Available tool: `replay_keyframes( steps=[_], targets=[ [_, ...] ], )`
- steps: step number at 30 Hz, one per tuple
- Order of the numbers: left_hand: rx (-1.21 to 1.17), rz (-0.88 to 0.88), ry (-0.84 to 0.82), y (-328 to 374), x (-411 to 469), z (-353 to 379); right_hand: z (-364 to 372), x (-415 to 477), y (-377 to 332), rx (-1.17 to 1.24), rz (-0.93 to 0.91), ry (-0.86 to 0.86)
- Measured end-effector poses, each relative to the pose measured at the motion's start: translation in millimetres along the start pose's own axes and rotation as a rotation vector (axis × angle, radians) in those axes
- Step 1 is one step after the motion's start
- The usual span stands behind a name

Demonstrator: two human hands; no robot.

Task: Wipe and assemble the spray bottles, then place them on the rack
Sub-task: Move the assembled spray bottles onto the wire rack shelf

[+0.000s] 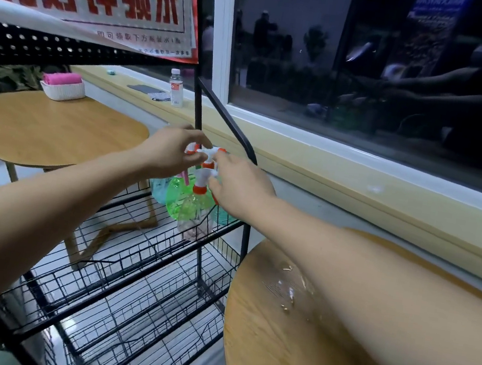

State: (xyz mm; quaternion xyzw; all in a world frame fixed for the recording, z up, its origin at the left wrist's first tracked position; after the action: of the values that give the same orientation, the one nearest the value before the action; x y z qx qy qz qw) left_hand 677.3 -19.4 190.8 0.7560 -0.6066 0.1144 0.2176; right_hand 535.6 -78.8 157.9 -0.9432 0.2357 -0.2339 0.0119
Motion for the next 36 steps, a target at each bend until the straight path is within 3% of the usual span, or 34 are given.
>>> replay_keyframes(
  steps=[11,25,30,36],
  targets=[
    [-0.24,0.254,0.006,179,-28,38,-120,-145,91,0.037,0.19,0.126],
    [-0.512,0.455,-0.177,442,-61,124,-265,-380,229,-0.199,0.571,0.218],
    [-0.533,0.532,-0.241,522,-75,146,-305,-448,267,-0.305,0.727,0.174],
    [-0.471,0.652,-0.209,599,-86,161,-316,-508,298,-0.42,0.869,-0.021]
  ],
)
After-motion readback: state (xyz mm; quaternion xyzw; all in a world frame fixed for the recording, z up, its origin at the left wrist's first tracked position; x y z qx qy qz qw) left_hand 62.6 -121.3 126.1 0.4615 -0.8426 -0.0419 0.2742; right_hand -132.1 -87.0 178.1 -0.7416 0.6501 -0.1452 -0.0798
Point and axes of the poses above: each hand's wrist, its own x-axis towards the middle knuckle, its own z-axis out of the palm, y = z × x, the point moved 6 cm from there along x, towards the middle knuckle, and after that the axes turned 6 degrees about y, right-handed, at the moved point
